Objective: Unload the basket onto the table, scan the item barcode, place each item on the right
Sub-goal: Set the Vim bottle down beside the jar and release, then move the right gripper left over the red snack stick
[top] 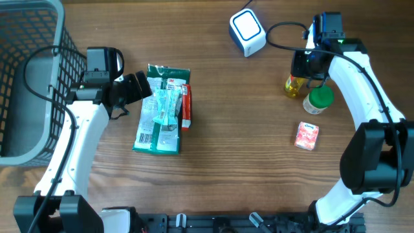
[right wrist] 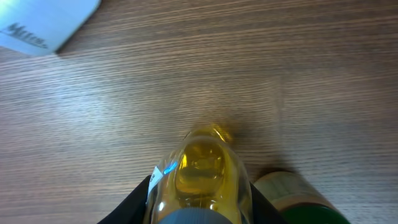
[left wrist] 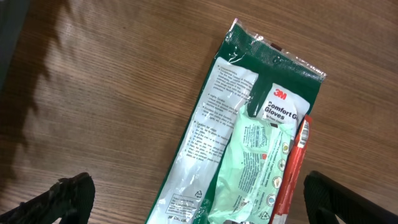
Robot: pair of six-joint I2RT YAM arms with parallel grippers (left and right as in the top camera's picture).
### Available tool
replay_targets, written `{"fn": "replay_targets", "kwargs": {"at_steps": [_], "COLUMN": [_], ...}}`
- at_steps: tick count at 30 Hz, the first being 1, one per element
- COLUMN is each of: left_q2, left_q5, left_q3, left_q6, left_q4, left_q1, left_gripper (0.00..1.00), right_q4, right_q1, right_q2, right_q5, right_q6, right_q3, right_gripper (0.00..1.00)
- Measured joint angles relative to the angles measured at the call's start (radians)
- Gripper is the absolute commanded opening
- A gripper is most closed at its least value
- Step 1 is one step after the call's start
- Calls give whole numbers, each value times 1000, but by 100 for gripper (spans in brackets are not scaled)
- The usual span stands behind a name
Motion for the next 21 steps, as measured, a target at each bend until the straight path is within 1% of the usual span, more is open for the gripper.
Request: {"fn": "replay_targets", "kwargs": {"at_steps": [1,2,3,9,13,15,17,20,21], "left_q2": [0,0,0,0,0,0,0,0,0], "left_q5": [0,0,0,0,0,0,0,0,0], "left_q3": [0,0,0,0,0,0,0,0,0], "left_q6": [0,0,0,0,0,0,0,0,0], "left_q4": [0,0,0,-1,-1,0,-1,-1,0], "left_q1": [0,0,0,0,0,0,0,0,0], "left_gripper": [100,100,100,100,100,100,100,100,100], "right_q4": [-2,-6,-10,-21,-34,-35,-37,-52,-61], "right_q1": [0,0,0,1,1,3,17,75,97], "right_q2": [0,0,0,-2,-64,-144,-267,-435,-467], "right_q5": [13,21,25,31,35,36,33,-44,-78], "right_q6": [-1,-2,-1,-4,-4,-3,4,16,23], "right_q3": [0,0,0,0,21,61,106,139,143], "right_gripper": [66,87,100,100,100,100,100,100,100]}}
